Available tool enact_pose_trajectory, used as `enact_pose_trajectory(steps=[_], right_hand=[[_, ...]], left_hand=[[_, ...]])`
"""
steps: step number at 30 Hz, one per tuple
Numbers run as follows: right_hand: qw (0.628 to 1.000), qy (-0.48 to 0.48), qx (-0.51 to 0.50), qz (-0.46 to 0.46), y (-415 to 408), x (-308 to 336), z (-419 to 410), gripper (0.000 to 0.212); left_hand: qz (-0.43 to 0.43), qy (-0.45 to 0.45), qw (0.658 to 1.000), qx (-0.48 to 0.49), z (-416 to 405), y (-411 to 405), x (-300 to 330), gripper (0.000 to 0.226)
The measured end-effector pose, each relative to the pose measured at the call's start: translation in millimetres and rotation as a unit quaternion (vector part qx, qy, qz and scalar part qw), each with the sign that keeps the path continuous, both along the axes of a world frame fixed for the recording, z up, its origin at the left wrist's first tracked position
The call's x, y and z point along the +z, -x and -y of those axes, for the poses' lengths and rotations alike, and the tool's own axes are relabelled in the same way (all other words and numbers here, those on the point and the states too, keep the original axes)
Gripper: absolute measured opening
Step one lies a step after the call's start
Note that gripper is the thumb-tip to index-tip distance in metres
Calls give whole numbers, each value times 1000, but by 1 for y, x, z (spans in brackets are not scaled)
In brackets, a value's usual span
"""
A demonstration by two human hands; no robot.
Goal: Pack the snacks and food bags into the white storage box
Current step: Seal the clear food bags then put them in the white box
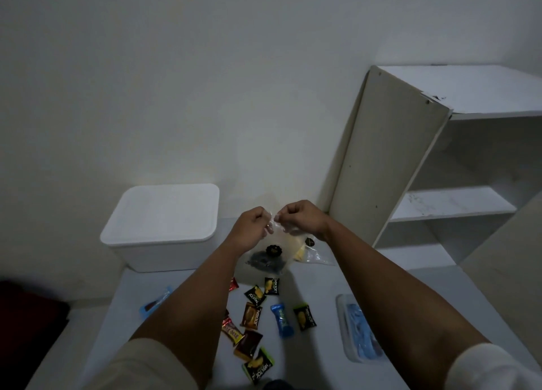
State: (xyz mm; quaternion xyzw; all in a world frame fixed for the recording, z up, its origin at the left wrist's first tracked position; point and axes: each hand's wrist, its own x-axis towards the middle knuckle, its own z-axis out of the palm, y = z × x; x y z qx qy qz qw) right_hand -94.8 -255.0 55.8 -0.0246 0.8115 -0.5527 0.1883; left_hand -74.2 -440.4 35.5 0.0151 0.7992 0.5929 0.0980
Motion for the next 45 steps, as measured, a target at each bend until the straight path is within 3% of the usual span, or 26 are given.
enact_pose_trajectory(steps=[8, 14, 24, 45], right_hand=[[995, 69, -73, 12, -18, -13, 12, 10], [994, 71, -80, 17, -27, -14, 27, 14], [974, 158, -153, 50, -35, -27, 27, 9], [961, 186, -198, 48, -49, -46, 19, 10]], left_hand=[[2, -37, 998, 42, 27, 1, 0, 32], [60, -81, 995, 22, 36, -2, -9, 15], [57, -123, 989, 51, 34, -3, -23, 11], [87, -129, 983, 99, 30, -3, -42, 20]])
